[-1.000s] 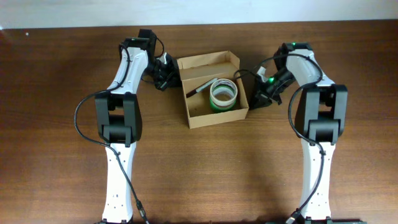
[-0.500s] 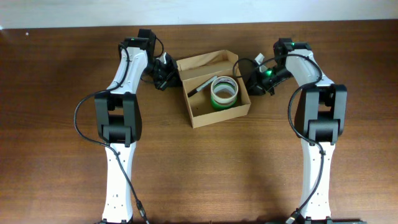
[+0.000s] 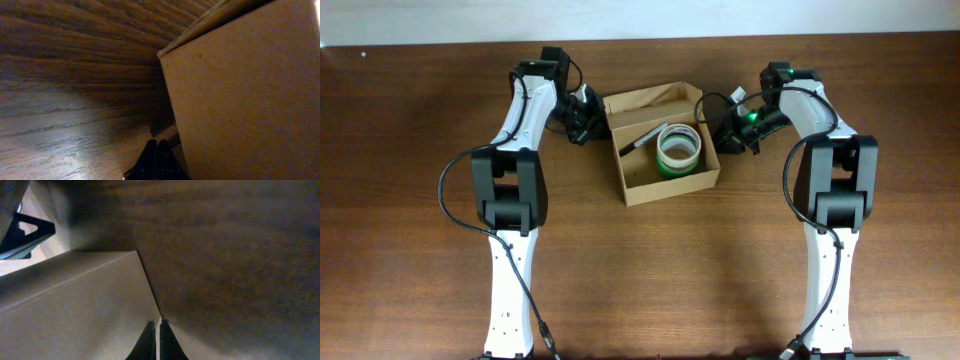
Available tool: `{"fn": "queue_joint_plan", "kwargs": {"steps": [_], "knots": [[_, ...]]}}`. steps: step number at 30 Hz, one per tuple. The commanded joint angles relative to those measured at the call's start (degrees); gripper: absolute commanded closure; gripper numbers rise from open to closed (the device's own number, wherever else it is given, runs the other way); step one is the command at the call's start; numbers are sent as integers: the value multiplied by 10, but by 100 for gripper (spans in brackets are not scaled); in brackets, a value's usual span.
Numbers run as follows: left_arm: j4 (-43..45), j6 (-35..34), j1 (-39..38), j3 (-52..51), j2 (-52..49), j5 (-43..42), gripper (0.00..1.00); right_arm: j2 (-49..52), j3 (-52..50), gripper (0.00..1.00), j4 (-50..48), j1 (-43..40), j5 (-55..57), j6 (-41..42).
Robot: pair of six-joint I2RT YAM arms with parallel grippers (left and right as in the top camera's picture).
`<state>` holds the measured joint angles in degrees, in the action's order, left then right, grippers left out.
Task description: Pack container
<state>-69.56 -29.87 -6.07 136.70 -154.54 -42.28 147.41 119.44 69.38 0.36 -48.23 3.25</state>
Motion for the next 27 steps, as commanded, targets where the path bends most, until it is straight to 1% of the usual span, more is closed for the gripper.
{"fn": "queue_joint_plan", "kwargs": {"steps": [1, 7, 12, 16, 22, 27], "knots": [[-1, -3, 0, 2, -9, -19, 98, 12, -1, 96, 2, 3, -46, 5], [0, -3, 0, 2, -9, -41, 98, 11, -1, 96, -9, 3, -114, 5], [0, -3, 0, 2, -9, -65, 98, 11, -1, 96, -6, 3, -136, 5], [0, -3, 0, 2, -9, -89, 98, 11, -1, 96, -4, 3, -142, 5], [0, -3, 0, 2, -9, -92, 98, 11, -1, 96, -4, 3, -141, 10], [0, -3, 0, 2, -9, -92, 98, 11, -1, 96, -36, 3, -141, 52]]}}
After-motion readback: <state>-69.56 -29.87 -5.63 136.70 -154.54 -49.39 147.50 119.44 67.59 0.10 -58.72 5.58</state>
